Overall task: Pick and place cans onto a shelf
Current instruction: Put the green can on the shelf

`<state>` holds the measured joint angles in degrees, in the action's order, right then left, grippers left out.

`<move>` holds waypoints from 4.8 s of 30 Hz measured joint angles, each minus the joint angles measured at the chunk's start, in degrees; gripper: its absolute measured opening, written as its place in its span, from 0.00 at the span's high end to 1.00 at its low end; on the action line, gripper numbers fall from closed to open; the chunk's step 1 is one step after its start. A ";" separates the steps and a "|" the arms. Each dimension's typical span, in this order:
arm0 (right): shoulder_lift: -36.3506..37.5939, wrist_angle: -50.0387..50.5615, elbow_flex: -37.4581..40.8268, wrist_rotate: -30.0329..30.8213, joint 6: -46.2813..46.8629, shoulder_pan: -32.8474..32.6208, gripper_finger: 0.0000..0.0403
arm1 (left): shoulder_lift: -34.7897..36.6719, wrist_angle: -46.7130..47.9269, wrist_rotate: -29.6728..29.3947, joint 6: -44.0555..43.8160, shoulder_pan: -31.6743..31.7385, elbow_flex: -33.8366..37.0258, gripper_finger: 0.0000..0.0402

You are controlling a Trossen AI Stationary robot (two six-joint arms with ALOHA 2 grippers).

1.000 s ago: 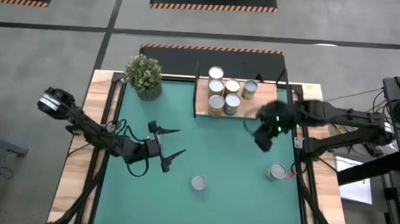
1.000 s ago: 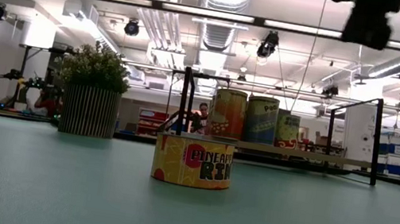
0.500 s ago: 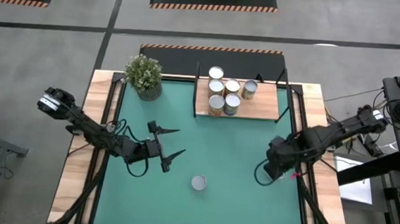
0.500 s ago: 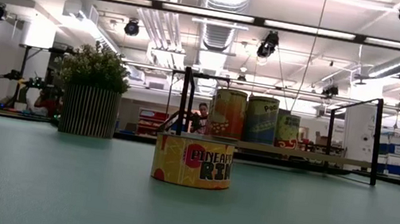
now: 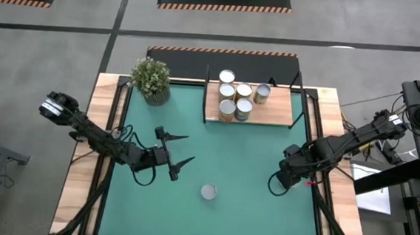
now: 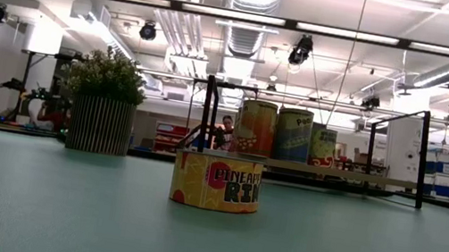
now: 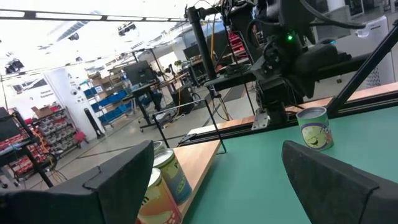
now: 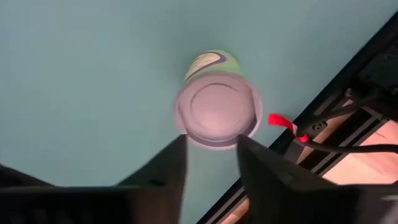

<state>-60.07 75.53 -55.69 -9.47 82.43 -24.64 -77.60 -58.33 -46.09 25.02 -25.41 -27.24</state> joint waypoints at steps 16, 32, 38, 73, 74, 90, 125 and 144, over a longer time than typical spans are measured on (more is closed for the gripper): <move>-0.05 -4.85 4.75 0.28 2.26 0.00 0.09 | 0.00 0.07 -0.02 0.59 0.11 0.00 0.17; -0.11 -9.79 10.32 -1.03 3.13 0.00 0.09 | 0.00 0.09 -0.09 0.44 0.11 0.00 0.17; -0.11 -9.89 11.00 0.09 3.80 0.00 0.09 | 0.00 0.09 -0.09 0.42 0.11 0.00 0.17; -0.04 -14.30 3.89 5.64 -9.08 12.60 0.28 | 0.00 0.04 -0.07 -1.79 0.13 0.00 0.17; -0.09 -14.32 2.87 6.06 -11.15 14.16 0.29 | 0.00 0.06 -0.07 -1.87 0.13 0.00 0.17; -23.51 7.18 -26.17 13.14 -50.45 36.69 0.29 | 0.00 0.02 -0.05 -2.86 0.13 -0.11 0.17; -36.81 -1.15 -32.21 15.09 -70.94 54.69 0.28 | 0.00 0.04 -0.04 -2.82 0.13 -0.90 0.17; -36.77 -2.72 -32.19 15.79 -72.11 54.69 0.19 | 0.00 0.08 -0.04 -2.80 0.12 -0.90 0.17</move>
<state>-96.84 72.81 -87.88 6.32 10.32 30.04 -77.60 -58.25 -46.13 22.22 -25.29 -28.14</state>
